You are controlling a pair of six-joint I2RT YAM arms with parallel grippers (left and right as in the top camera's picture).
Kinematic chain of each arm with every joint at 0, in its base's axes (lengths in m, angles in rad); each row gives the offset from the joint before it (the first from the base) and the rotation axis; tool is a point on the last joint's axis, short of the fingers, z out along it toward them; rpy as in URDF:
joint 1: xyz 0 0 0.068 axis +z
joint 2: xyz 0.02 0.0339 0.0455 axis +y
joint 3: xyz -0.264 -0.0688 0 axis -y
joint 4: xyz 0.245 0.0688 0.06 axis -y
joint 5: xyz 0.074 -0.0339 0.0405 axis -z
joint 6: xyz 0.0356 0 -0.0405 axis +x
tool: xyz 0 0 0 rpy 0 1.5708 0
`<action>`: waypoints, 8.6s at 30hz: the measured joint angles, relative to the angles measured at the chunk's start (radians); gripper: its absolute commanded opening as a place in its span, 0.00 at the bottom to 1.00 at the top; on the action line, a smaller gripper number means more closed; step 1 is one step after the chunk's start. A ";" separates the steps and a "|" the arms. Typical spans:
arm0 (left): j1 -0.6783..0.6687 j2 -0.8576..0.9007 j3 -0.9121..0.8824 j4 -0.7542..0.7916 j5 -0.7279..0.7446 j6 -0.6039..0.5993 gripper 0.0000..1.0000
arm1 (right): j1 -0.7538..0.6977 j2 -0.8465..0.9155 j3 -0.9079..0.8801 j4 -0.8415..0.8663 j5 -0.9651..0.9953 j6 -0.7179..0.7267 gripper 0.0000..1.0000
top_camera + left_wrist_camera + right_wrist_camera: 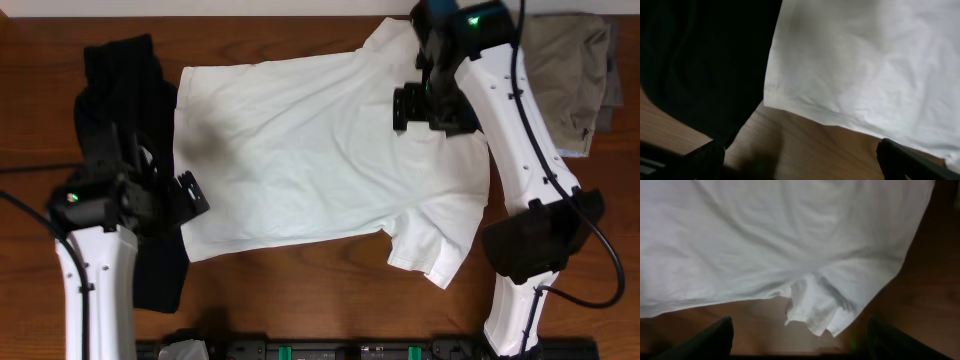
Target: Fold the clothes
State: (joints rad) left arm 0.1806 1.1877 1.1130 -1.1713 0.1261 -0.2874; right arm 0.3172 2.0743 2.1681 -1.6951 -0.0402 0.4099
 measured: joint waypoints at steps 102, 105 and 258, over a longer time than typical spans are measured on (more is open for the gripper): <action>0.001 0.274 -0.467 0.541 -0.035 -0.680 0.06 | 0.032 -0.387 -1.066 0.614 -0.172 0.318 0.27; 0.001 0.274 -0.467 0.544 -0.035 -0.680 0.06 | 0.019 -0.387 -1.066 0.590 -0.157 0.377 0.27; 0.001 0.060 -0.473 0.998 -0.047 -0.335 0.06 | -0.272 -0.507 -1.042 1.093 -0.099 0.075 0.01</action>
State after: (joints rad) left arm 0.1814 1.2476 0.6395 -0.1734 0.0788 -0.6228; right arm 0.0452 1.5669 1.1259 -0.6022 -0.1394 0.4847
